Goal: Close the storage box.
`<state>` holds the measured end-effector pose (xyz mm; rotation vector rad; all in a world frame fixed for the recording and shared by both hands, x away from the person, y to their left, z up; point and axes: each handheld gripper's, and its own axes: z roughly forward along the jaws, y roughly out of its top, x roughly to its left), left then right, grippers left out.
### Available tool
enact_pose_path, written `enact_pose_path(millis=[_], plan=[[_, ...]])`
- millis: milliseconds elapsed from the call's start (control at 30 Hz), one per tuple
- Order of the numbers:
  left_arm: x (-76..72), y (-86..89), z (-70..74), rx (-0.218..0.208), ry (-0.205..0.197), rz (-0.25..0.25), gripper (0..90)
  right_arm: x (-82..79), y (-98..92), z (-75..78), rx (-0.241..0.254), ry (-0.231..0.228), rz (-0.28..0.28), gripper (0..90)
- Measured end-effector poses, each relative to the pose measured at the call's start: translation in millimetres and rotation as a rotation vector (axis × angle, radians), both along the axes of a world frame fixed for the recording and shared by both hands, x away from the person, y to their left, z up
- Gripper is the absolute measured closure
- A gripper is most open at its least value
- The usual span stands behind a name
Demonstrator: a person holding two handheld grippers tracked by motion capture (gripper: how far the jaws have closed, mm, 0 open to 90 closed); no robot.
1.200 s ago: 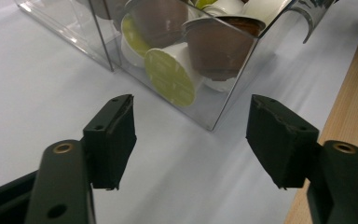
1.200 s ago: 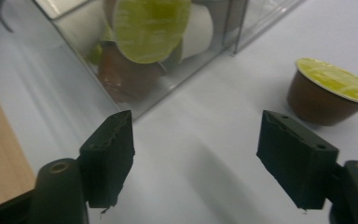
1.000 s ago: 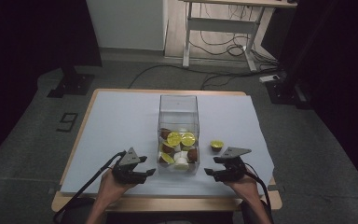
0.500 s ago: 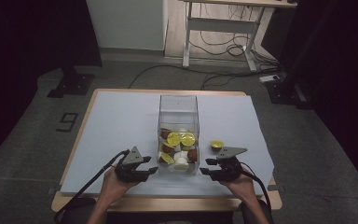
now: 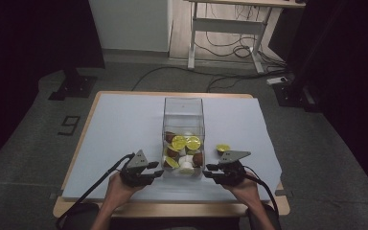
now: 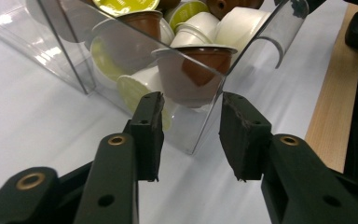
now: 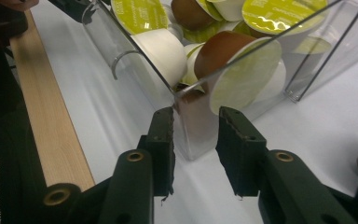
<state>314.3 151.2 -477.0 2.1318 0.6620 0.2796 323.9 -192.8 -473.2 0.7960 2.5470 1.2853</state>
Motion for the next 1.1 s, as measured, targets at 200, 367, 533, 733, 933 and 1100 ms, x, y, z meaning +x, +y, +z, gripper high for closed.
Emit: enact_pose_path(millis=[200, 367, 533, 733, 933, 1100], plan=[[2.8, -3.3, -0.5, 0.005, 0.011, -0.02, 61.7, 0.8, 2.5, 0.3, -0.011, 0.003, 0.005, 67.4], [4.5, -4.0, 0.1, 0.01, 0.0, -0.008, 63.3, 2.7, 3.9, 0.8, -0.02, -0.004, -0.008, 67.9], [7.5, -3.9, 1.4, 0.006, -0.011, 0.009, 65.7, 6.6, 4.9, 1.8, -0.032, -0.014, -0.026, 68.8], [13.5, -4.0, 1.7, -0.003, -0.012, 0.021, 68.4, 13.4, 4.5, 3.5, -0.035, -0.025, -0.052, 70.6], [19.1, -3.1, 1.9, -0.017, -0.01, 0.037, 70.4, 17.3, 4.6, 6.9, -0.033, -0.039, -0.06, 72.5], [22.9, -3.4, 1.5, -0.02, -0.013, 0.048, 71.9, 20.6, 5.3, 6.9, -0.035, -0.038, -0.066, 73.2]])
